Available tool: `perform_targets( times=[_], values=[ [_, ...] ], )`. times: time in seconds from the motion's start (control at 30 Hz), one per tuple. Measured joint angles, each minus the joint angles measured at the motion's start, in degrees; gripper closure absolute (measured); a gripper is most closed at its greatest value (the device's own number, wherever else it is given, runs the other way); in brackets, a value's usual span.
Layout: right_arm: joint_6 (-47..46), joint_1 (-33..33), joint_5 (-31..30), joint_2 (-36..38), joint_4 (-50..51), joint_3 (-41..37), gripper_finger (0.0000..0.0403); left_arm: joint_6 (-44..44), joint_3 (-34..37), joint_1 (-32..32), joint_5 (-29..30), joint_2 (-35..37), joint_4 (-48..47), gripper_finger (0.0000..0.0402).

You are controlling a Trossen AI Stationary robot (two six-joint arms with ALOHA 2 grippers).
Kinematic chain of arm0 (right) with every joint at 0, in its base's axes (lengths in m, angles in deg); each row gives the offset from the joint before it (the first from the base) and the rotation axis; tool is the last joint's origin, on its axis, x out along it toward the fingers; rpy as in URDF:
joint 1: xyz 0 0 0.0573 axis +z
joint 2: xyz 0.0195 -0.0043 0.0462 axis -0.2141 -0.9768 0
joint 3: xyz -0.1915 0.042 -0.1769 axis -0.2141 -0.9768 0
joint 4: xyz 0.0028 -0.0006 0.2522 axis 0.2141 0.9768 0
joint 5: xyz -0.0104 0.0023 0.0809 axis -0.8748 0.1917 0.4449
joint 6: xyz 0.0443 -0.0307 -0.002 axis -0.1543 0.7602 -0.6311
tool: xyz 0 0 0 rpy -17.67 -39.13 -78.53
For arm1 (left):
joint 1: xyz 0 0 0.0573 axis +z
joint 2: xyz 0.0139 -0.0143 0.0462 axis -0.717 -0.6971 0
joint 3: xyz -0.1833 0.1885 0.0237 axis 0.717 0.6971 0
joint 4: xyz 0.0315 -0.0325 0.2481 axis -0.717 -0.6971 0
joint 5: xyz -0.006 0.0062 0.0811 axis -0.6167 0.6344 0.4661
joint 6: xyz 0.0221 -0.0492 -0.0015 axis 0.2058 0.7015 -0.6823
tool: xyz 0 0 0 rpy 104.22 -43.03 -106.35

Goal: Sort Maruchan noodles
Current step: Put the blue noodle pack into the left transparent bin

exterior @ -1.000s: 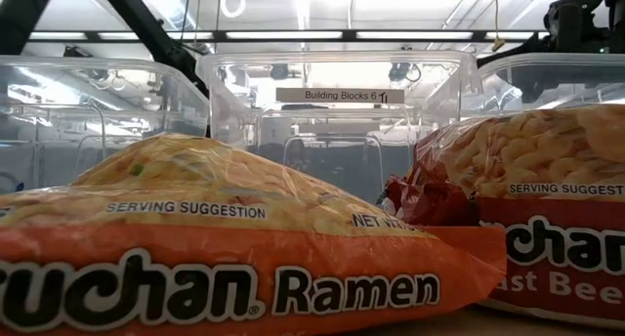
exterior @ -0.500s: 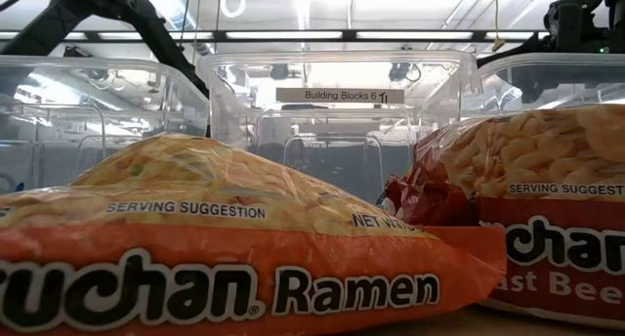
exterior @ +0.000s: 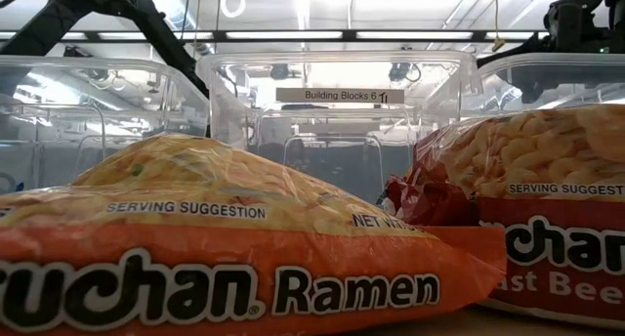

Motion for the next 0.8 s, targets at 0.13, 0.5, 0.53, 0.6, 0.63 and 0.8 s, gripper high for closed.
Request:
perform_targets(
  times=[0.13, 0.5, 0.53, 0.6, 0.63, 0.8],
  values=[
    [-0.16, -0.02, 0.73, 0.00, -0.05, 0.00, 0.0385, -5.81, -0.48, 0.28, -0.32, -0.21, 0.96, 0.0228],
    [-1.43, 0.04, 1.46, 0.00, -0.39, 0.00, 0.0385, -18.09, -0.46, 0.50, -3.48, -2.99, -0.52, 0.0210],
    [-2.21, 0.04, 1.46, 0.00, -0.40, 0.00, 0.0385, -18.57, -0.46, 0.69, -4.18, -3.50, -1.13, 0.0213],
    [-3.54, 0.04, 1.49, 0.00, -0.39, 0.00, 0.0385, -19.97, -0.46, 0.81, -5.72, -4.17, -2.18, 0.0217],
    [-4.17, 0.04, 1.49, 0.00, -0.39, 0.00, 0.0385, -20.79, -0.46, 0.81, -5.70, -4.17, -2.41, 0.0218],
    [-4.70, 0.04, 1.49, 0.00, -0.39, -0.02, 0.0385, -22.01, -0.46, 0.74, -5.49, -4.13, -2.57, 0.0229]
  ],
)
